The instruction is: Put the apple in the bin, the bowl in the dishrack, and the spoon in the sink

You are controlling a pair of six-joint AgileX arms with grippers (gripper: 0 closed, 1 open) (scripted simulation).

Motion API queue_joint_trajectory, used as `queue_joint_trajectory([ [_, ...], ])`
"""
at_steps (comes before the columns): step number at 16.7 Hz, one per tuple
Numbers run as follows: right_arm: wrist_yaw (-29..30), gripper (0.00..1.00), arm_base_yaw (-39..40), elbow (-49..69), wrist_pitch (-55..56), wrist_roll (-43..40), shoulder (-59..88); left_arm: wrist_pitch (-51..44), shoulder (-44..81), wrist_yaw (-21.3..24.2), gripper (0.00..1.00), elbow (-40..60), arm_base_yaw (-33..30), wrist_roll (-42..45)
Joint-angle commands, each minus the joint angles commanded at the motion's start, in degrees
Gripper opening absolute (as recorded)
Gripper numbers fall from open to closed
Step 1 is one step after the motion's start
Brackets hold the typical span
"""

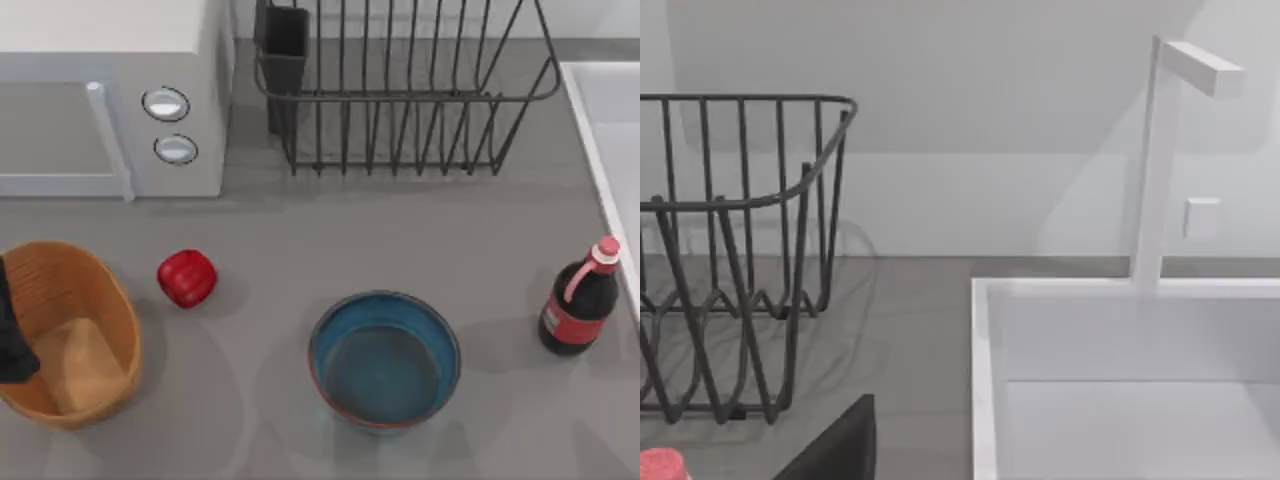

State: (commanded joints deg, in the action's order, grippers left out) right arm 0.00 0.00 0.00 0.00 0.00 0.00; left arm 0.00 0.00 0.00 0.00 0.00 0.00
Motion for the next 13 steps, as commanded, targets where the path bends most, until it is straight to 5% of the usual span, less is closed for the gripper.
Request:
queue_joint_trajectory([
  [6,0.0,1.0,0.0,0.0,0.0,0.0,0.0,-3.68,5.97,-0.22,1.0,5.23,-1.53,1.23],
  [13,0.0,1.0,0.0,0.0,0.0,0.0,0.0,-20.41,36.94,-1.22,1.0,29.09,-8.5,6.8],
])
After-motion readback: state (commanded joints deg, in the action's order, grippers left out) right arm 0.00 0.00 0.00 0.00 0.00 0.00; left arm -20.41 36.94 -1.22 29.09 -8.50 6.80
